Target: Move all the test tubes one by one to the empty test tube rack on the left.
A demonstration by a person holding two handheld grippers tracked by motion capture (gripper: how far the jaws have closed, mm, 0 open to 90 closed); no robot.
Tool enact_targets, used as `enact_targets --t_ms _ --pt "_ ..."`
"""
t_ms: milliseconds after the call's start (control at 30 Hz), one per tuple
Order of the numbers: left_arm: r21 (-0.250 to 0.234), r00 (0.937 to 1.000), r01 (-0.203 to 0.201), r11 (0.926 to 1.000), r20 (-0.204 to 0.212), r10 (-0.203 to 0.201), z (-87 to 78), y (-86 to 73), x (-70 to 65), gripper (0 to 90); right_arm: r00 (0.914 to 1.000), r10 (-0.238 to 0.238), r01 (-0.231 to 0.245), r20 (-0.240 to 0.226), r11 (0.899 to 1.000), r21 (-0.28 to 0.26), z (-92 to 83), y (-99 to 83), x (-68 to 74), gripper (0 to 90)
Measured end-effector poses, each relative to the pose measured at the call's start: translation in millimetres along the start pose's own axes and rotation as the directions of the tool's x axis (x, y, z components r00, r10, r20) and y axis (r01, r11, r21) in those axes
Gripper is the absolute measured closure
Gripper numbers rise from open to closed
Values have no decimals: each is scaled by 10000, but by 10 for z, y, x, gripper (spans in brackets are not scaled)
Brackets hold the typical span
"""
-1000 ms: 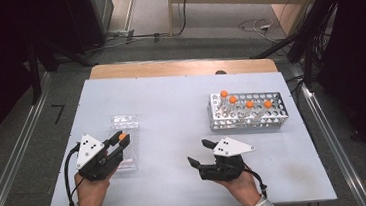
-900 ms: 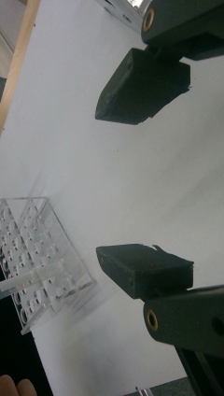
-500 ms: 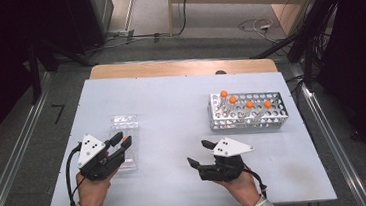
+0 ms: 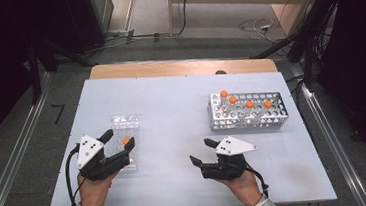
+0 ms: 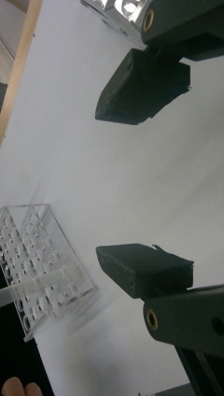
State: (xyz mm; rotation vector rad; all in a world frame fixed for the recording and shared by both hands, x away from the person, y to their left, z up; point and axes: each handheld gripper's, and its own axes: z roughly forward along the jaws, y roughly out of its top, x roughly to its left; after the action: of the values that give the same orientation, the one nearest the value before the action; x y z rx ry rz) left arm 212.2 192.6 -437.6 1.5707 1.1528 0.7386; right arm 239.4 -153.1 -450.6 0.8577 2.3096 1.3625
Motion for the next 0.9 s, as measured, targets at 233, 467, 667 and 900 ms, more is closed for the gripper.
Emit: enact_targets --t_ms 233,467,667,900 --pt "-44 10000 37 10000 2 -37 2 -1 12 204 9990 229 -223 379 9996 -168 -89 -10 -136 278" --pt "-68 10000 32 10000 5 -32 -6 -4 13 204 9926 657 -617 1026 9972 -418 -234 -34 -351 287" --pt "-163 10000 73 9998 -13 -73 -20 4 10 204 9744 1228 -1103 1885 9910 -755 -417 -84 -643 296" --pt "-236 10000 69 9997 3 -69 -23 7 5 204 9450 1855 -1636 2693 9813 -1019 -550 -163 -916 305"
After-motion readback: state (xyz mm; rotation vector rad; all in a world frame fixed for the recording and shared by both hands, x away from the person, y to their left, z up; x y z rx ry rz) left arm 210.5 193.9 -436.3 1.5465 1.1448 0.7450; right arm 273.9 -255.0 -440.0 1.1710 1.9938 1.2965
